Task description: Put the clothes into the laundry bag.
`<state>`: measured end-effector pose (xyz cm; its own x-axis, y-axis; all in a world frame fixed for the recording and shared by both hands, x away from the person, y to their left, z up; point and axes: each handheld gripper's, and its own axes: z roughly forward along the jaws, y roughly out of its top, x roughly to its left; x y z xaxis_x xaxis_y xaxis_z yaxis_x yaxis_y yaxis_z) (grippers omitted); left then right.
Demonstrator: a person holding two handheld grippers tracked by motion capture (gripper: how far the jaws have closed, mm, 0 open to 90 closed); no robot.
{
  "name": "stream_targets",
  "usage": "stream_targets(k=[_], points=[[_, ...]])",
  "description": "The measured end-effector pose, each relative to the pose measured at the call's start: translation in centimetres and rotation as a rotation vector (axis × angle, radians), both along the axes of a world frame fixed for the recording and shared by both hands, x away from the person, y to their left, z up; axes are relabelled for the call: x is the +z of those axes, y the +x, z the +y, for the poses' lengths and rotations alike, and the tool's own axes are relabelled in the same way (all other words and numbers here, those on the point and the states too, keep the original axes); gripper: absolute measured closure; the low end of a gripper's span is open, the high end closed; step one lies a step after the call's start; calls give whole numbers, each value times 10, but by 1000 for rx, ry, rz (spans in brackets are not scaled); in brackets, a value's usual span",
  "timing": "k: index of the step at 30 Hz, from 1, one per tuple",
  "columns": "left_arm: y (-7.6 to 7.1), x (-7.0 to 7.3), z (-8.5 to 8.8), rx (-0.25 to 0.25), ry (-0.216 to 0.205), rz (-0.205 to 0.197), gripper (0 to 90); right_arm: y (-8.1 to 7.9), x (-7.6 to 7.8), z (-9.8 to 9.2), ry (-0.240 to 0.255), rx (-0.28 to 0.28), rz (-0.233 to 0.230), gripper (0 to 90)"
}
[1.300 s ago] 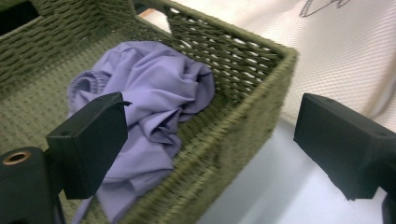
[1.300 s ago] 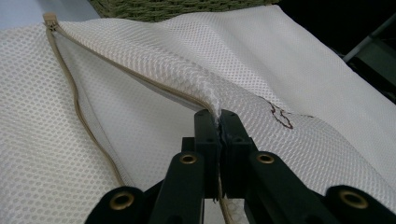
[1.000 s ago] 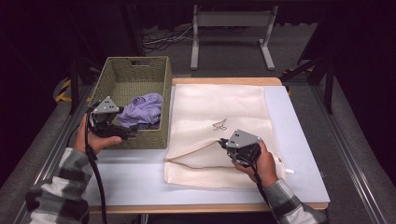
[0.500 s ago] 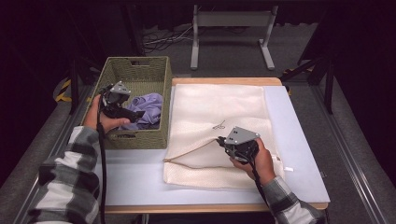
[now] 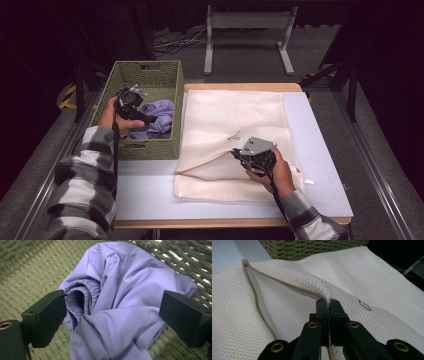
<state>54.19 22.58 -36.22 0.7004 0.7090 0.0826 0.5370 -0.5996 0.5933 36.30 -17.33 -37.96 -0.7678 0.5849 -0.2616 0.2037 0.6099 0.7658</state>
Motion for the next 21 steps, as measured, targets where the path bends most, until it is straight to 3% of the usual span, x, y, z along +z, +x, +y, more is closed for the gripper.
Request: stream_targets(k=[8, 10, 15, 19, 21], points=[[15, -17, -10, -20, 65, 73, 73, 1, -2, 1, -1, 2, 9, 878], [20, -24, -13, -29, 76, 111, 61, 1, -5, 1, -4, 3, 18, 878], [24, -28, -15, -34, 81, 134, 59, 0, -7, 2, -11, 4, 25, 877], [28, -34, -13, -18, 91, 189, 48, 0, -9, 2, -15, 10, 30, 878], [29, -39, -14, -26, 95, 236, 52, 0, -10, 2, -17, 11, 33, 878]])
